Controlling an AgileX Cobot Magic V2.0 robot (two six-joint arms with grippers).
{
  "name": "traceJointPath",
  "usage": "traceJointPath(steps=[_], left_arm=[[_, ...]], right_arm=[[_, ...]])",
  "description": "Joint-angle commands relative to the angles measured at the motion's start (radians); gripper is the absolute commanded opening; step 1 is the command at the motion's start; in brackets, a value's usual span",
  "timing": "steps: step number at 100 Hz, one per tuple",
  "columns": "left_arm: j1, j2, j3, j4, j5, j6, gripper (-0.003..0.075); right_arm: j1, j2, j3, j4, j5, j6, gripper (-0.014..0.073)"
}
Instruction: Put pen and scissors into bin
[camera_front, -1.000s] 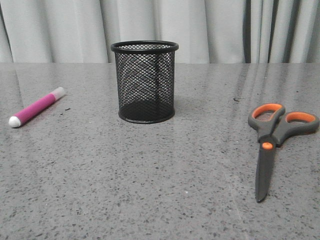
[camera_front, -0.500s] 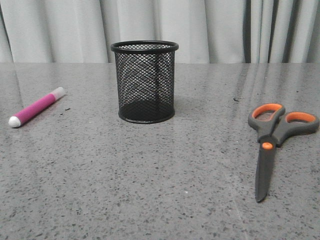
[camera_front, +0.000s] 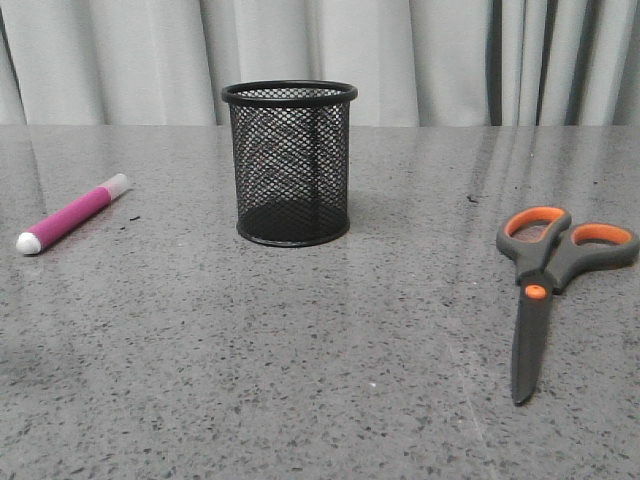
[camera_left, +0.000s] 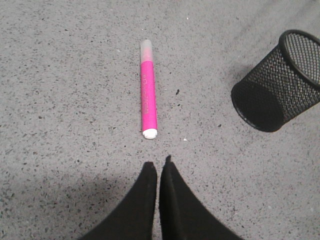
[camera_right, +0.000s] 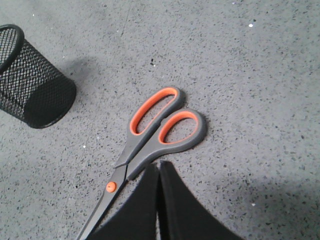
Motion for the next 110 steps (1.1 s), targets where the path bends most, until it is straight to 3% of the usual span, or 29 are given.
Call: traceJointPath(steps=[1, 9, 15, 31, 36, 42, 77, 110], left_arm=[[0.003, 0.030, -0.050, -0.031, -0.042, 0.038, -0.0019], [0.003, 0.056, -0.069, -0.031, -0.042, 0.039, -0.0015], [0.003, 0.076, -0.084, -0.031, -0.036, 0.042, 0.0011], [0.003, 0.143, -0.133, -0.047, -0.024, 0.081, 0.0233], [0.003, 0.164, -0.147, -0.067, -0.020, 0.102, 0.0303], [0.003, 0.192, -0.167, -0.090, -0.007, 0.134, 0.0346], [-0.008, 0.436, -0.333, -0.112, 0.088, 0.322, 0.0346], [-0.097, 0.687, -0.462, 0.001, 0.081, 0.325, 0.0346]], right_arm=[[-0.006, 0.026, -0.061, 0.005, -0.021, -0.040, -0.0054], [-0.006, 0.049, -0.094, 0.005, 0.018, -0.066, -0.0043], [-0.006, 0.068, -0.116, 0.005, 0.047, -0.081, 0.0015], [-0.006, 0.115, -0.157, 0.005, 0.077, -0.081, 0.0305], [-0.006, 0.123, -0.165, 0.005, 0.077, -0.081, 0.0350], [-0.006, 0.125, -0.171, 0.005, 0.077, -0.083, 0.0351], [-0.006, 0.125, -0.171, 0.006, 0.061, -0.089, 0.0351], [-0.006, 0.125, -0.171, 0.006, 0.061, -0.094, 0.0351]])
